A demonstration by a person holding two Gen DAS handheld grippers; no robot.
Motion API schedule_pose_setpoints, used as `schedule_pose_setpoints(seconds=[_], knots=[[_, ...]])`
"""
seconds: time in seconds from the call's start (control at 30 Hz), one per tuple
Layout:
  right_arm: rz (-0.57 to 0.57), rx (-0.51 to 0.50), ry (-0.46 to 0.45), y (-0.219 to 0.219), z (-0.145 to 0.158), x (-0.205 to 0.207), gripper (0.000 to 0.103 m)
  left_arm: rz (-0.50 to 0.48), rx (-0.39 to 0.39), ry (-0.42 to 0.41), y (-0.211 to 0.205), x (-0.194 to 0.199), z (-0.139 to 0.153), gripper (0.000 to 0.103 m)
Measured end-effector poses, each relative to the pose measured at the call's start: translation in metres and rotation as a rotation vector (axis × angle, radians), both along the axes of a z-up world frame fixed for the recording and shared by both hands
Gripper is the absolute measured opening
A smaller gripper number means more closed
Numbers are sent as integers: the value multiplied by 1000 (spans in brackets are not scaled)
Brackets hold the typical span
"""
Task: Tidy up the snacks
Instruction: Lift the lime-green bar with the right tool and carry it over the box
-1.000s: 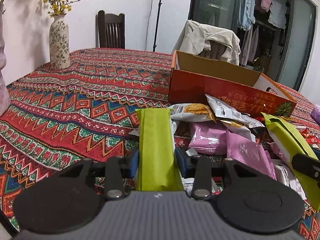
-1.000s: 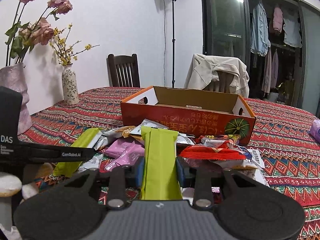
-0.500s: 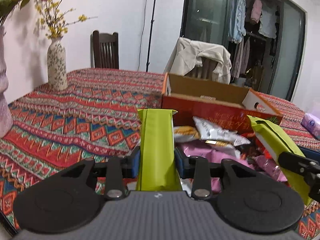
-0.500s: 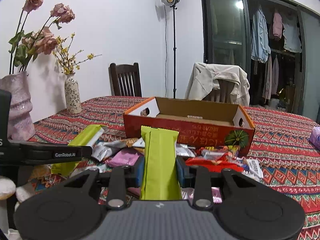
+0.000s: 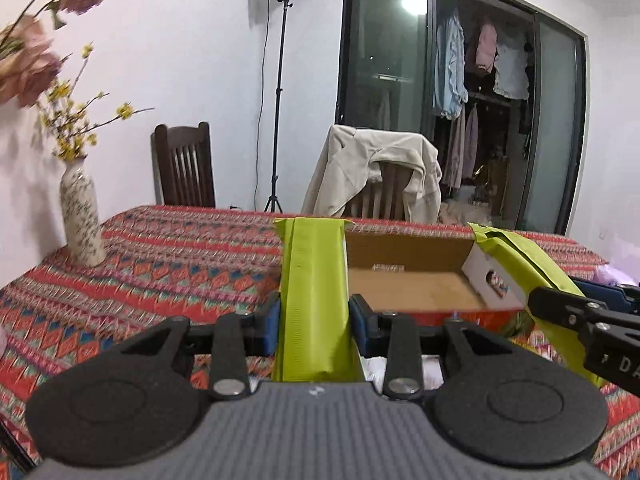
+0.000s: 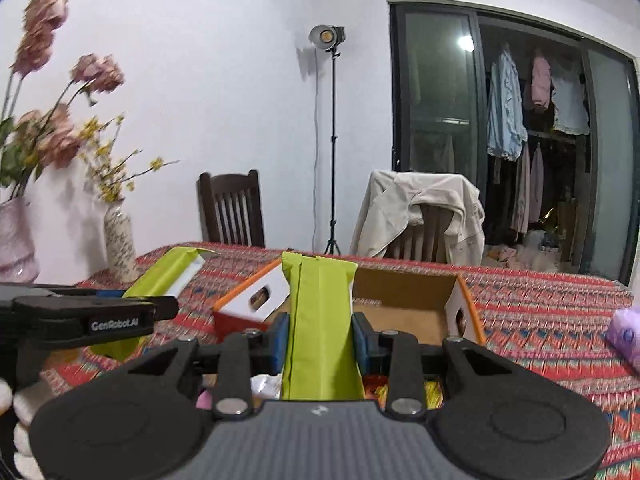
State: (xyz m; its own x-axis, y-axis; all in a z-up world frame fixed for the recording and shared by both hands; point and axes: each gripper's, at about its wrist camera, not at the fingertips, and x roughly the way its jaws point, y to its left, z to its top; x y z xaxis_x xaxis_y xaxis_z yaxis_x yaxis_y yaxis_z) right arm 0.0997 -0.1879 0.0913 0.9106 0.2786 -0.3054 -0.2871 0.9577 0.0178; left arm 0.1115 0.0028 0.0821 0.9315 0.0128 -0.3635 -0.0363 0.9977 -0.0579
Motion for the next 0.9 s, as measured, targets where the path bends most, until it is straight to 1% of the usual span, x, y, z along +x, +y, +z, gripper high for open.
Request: schedule_pose_setpoints(seconds=[0.27,0.47,0.53,0.67,0.77,0.9], knots=[[-56,-8,-1,-11,18,71,32,-8,-3,-16,-22,57,20,36],[-100,-4,41,-19,16,130,32,1,-17,5,-32,111,22,36],[-118,2,66,-21,12,151,32,14,-12,16,-34,129,19,36],[-152,18,130,-26,-2,188,32,36,-34,63,-32,165,6,36],[-179,6,155,-29,-17,203,32,43,-54,95,-26,182,-9,36],[-190,4,188,-33,-31,215,32,44,-48,139,-21,196,-25,36]])
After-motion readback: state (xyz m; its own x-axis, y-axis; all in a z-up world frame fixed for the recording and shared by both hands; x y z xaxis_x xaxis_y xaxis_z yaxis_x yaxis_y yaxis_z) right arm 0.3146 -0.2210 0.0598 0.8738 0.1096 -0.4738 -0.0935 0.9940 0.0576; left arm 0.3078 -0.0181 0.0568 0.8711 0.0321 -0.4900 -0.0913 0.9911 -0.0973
